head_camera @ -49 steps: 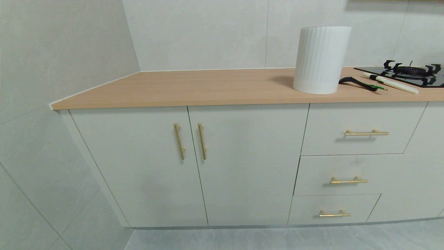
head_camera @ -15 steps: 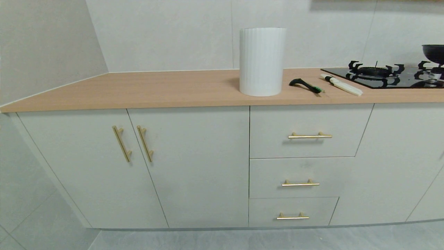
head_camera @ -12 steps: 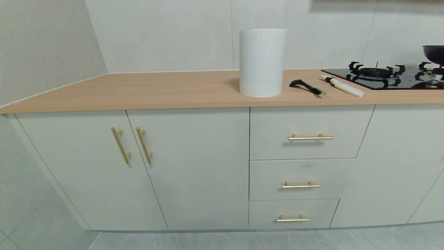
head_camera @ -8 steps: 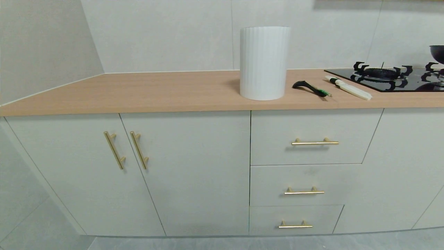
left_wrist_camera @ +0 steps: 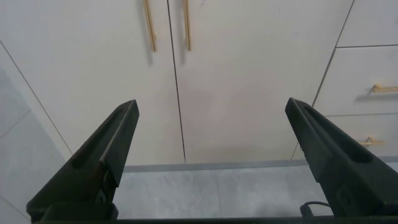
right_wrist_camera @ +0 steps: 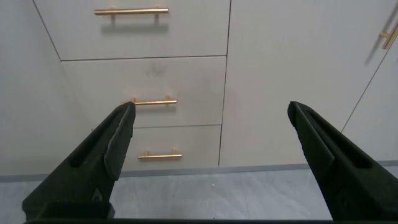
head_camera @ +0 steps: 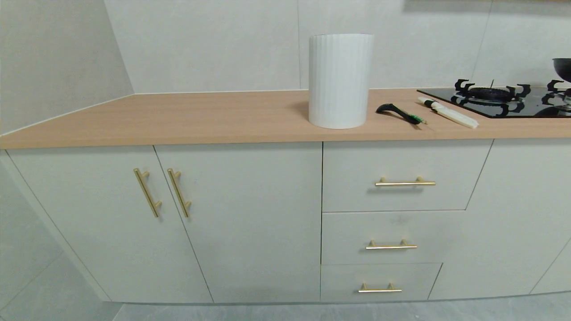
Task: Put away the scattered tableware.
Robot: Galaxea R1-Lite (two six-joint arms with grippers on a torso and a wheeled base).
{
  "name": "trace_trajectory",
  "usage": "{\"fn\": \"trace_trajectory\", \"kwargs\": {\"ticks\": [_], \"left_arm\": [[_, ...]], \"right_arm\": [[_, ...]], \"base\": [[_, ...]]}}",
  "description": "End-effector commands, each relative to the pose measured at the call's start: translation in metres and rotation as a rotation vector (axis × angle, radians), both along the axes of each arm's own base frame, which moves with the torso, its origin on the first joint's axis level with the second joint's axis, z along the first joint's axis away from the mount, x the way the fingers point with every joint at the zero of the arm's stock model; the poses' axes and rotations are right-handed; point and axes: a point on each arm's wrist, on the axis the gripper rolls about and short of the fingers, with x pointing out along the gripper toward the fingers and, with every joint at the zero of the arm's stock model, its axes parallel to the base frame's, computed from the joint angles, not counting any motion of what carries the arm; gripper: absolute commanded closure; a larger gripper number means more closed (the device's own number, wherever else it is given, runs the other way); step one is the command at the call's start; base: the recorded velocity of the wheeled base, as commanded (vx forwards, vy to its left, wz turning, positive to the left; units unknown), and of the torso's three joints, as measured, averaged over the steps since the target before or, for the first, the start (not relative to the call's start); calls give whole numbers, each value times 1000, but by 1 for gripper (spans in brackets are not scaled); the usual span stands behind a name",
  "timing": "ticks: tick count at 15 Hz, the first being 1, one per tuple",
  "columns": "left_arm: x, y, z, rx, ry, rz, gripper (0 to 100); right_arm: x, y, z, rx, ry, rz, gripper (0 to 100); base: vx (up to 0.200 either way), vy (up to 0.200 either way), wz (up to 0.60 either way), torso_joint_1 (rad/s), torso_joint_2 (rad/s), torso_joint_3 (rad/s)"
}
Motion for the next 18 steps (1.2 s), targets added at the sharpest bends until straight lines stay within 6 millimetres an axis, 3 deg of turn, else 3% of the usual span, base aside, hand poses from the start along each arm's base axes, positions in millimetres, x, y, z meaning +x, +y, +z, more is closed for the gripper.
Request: {"fn": "trace_trajectory", "kwargs": {"ticks": [1,4,5,8,9,13,18], "left_arm": [[0,0,0,0,1,0,0],[0,0,0,0,0,0,0],[0,0,0,0,0,0,0],[0,0,0,0,0,0,0],[0,0,0,0,0,0,0],[0,0,0,0,1,0,0],[0,0,0,0,0,0,0]], "right_arm": [[0,0,0,2,-1,-1,0],[-1,0,4,14,-23,-7,0],[-10,0,39,29,-136,13,0],[13,0,82,29,16,106,0],[33,2,90,5,116,149,0],[98,11,89,-14,429,246,0],[187,32,88,-32,639,313,0]], "base": [[0,0,0,0,0,0],[0,0,0,0,0,0],[0,0,0,0,0,0],[0,0,0,0,0,0],[0,0,0,0,0,0],[0,0,0,0,0,0],[0,0,0,0,0,0]]}}
